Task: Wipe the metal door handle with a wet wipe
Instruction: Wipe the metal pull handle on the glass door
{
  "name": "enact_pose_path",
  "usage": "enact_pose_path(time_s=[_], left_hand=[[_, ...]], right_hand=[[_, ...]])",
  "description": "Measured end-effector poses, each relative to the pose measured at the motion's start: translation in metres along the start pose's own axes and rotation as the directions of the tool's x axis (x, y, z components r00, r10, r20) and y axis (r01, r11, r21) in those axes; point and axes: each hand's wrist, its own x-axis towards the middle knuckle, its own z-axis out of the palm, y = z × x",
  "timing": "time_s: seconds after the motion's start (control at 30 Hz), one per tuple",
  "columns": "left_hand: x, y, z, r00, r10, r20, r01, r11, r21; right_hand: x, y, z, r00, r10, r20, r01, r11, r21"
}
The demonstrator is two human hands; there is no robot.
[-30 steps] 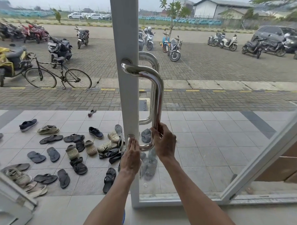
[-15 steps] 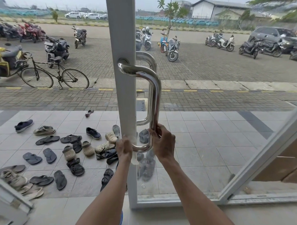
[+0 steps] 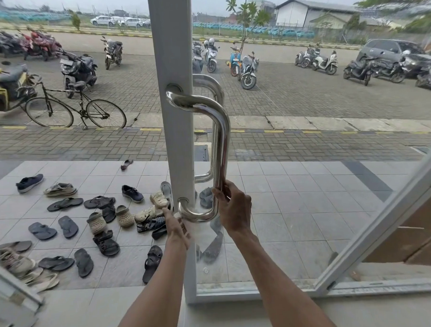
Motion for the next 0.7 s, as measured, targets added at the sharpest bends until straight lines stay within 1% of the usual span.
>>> enact_pose_path(time_s=[0.03, 0.1, 0.17, 0.23, 0.4, 0.47, 0.57, 0.63, 0.7], left_hand=[[-0.002, 0.005, 0.0, 1.0, -0.011, -0.003, 0.011, 1.0, 0.001], [-0.006, 0.016, 0.003, 0.999, -0.048, 0.005, 0.048, 0.997, -0.065], [-0.007, 0.022, 0.007, 0.999, -0.038, -0.03, 0.036, 0.997, -0.075], [-0.007, 0.02, 0.01, 0.999, -0.033, -0.032, 0.031, 0.997, -0.074], [-0.011, -0.001, 0.001, 0.994, -0.101, 0.039, 0.105, 0.99, -0.099], [-0.011, 0.003, 0.001, 0.997, -0.073, 0.027, 0.075, 0.99, -0.117], [-0.007, 0.022, 0.001, 0.999, 0.011, 0.046, 0.0, 0.973, -0.233], [-0.009, 0.026, -0.002, 0.997, 0.014, 0.077, 0.006, 0.967, -0.253], [-0.014, 0.018, -0.004, 0.998, -0.003, 0.068, 0.021, 0.966, -0.256]], right_hand=[[0.0, 0.0, 0.0, 1.0, 0.001, 0.001, -0.001, 1.0, -0.003], [0.0, 0.0, 0.0, 1.0, 0.004, -0.002, -0.004, 1.0, -0.015], [-0.001, 0.0, 0.0, 1.0, 0.011, 0.001, -0.011, 1.0, -0.016], [-0.001, -0.001, 0.0, 1.0, 0.01, -0.001, -0.01, 1.0, -0.021], [0.0, 0.0, 0.0, 1.0, -0.003, -0.006, 0.003, 0.999, -0.049], [0.0, 0.0, 0.0, 1.0, -0.014, -0.007, 0.013, 0.998, -0.054], [0.0, 0.001, 0.001, 1.0, -0.03, -0.009, 0.029, 0.999, -0.038], [-0.001, 0.001, 0.002, 0.999, -0.038, -0.013, 0.038, 0.998, -0.043], [-0.001, 0.001, 0.002, 0.999, -0.047, -0.025, 0.046, 0.998, -0.05]])
